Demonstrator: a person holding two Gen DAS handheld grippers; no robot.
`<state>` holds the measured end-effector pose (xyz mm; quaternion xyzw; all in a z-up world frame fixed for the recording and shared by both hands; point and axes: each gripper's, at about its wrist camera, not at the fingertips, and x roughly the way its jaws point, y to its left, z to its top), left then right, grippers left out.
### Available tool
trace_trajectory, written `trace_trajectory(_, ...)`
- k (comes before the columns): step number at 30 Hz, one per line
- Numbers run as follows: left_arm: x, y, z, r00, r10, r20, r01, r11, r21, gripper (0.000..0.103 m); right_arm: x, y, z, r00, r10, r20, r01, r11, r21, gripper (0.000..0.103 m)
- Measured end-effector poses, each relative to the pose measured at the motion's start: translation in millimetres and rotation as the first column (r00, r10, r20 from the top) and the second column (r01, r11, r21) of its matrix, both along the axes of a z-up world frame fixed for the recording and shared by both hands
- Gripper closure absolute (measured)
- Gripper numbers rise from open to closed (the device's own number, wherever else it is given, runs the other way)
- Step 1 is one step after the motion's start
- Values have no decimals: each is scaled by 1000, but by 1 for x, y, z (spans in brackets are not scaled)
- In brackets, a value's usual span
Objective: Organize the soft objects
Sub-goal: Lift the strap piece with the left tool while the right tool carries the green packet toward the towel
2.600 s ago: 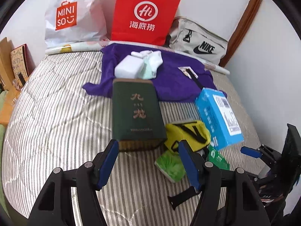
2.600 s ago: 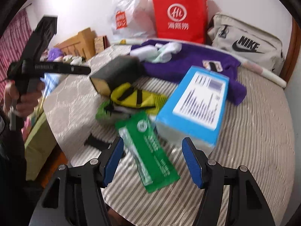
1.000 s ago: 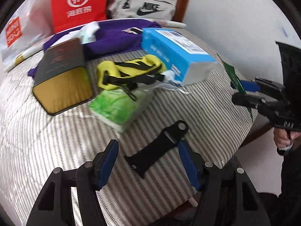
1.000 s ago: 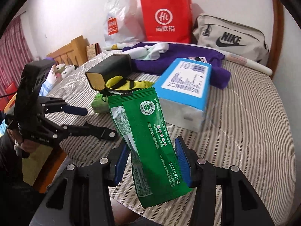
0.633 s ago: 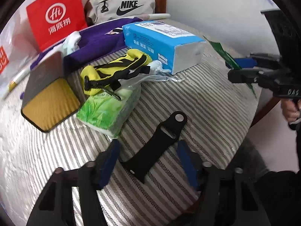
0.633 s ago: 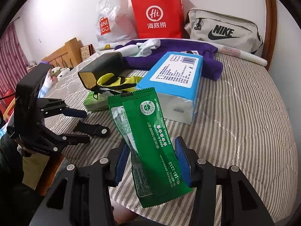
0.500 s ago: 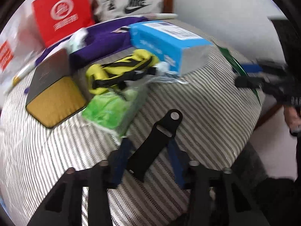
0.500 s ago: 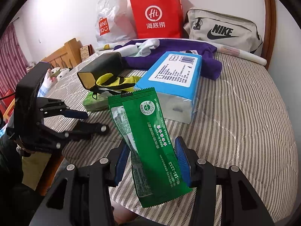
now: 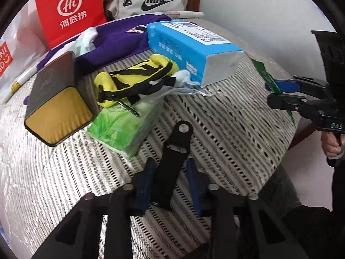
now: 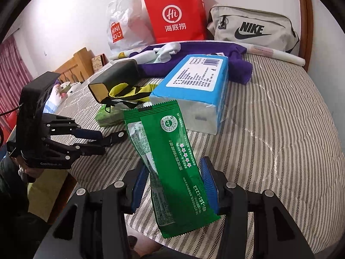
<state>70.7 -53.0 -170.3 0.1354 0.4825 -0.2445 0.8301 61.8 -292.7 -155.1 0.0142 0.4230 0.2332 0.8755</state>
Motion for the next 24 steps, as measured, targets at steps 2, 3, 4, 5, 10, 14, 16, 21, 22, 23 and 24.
trace_trajectory(2,-2,2,0,1000,-6,-8,6,1000,-5,80,0,-1,-1,1000,-6,-2,6,1000,-1,55)
trace_trajectory(3,-3,3,0,1000,-5,-10,5,1000,-9,80,1,-2,-2,1000,-13,-7,13,1000,-6,55)
trace_trajectory(4,-2,4,-1,1000,-1,-9,1,1000,-16,80,1,-3,-3,1000,-17,-12,17,1000,-9,55)
trace_trajectory(5,-2,5,-1,1000,4,-5,-4,1000,-22,80,2,-3,-4,1000,-21,-17,21,1000,-12,55)
trace_trajectory(10,-4,0,-3,1000,4,25,-3,1000,-28,74,5,-2,-11,998,-34,-43,32,999,-32,55)
trace_trajectory(14,-1,3,-3,999,27,31,-26,999,-37,81,3,0,-11,998,-31,-50,29,999,-36,55)
trace_trajectory(16,-1,7,-3,999,43,25,-42,997,-58,83,3,2,-10,998,-29,-49,27,999,-37,55)
trace_trajectory(21,-8,10,2,997,69,35,-67,995,-71,83,0,2,-5,999,-26,-47,25,999,-26,55)
trace_trajectory(22,-7,12,3,997,74,37,-71,994,-78,83,0,1,-3,998,-29,-47,28,999,-29,55)
trace_trajectory(23,-8,13,6,996,80,40,-76,993,-88,83,-1,1,-3,999,-33,-43,31,999,-33,55)
trace_trajectory(24,-8,14,8,995,88,39,-84,992,-95,83,-1,1,-2,999,-35,-39,34,999,-36,55)
